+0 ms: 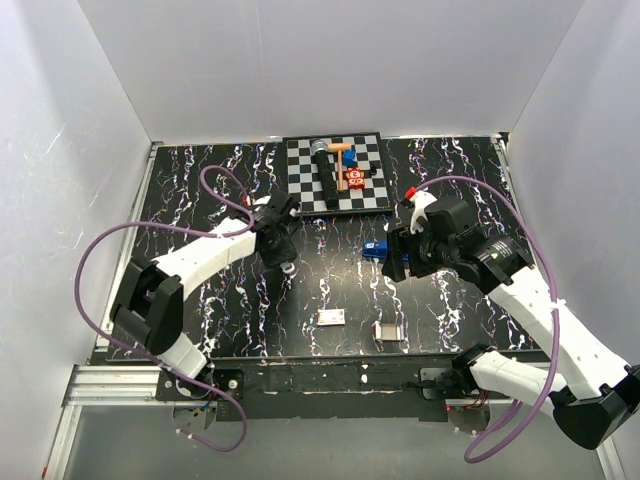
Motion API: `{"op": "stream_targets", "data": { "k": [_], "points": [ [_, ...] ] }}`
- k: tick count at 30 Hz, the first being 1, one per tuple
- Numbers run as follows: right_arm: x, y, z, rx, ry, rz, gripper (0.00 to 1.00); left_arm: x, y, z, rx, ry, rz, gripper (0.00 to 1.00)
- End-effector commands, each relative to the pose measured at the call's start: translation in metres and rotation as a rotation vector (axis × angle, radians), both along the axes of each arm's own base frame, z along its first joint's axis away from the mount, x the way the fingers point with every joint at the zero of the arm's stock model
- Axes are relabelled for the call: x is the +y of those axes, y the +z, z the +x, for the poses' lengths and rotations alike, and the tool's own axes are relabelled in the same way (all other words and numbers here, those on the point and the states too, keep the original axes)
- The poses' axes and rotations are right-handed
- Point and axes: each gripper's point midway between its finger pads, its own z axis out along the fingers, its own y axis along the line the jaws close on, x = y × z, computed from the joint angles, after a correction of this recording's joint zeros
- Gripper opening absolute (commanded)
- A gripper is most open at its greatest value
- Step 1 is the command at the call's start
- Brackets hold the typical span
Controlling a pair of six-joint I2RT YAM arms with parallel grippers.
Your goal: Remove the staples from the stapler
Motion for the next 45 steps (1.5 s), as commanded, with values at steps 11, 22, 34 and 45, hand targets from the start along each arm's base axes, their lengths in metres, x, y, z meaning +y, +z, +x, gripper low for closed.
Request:
{"op": "stream_targets", "data": {
  "k": [11,22,34,45],
  "points": [
    [-0.010,-0.005,-0.013,0.003,-0.008,-0.014,0.80,-0.036,-0.031,-0.018,0.166,0.337,0.069,0.00],
    [-0.014,-0.012,-0.014,0.015,-0.009,-0.041,0.80,-0.072,-0.040,-0.009,0.173,0.294,-0.022,0.22],
    [-0.018,-0.008,-0.014,0.001,-0.019,-0.049,0.83,-0.093,-0.021,-0.001,0.148,0.209,-0.100,0.51],
    [-0.010,0.005,-0.011,-0.027,0.048,-0.043,0.85,-0.099,0.039,-0.010,0.025,-0.093,-0.189,0.64]
  ]
}}
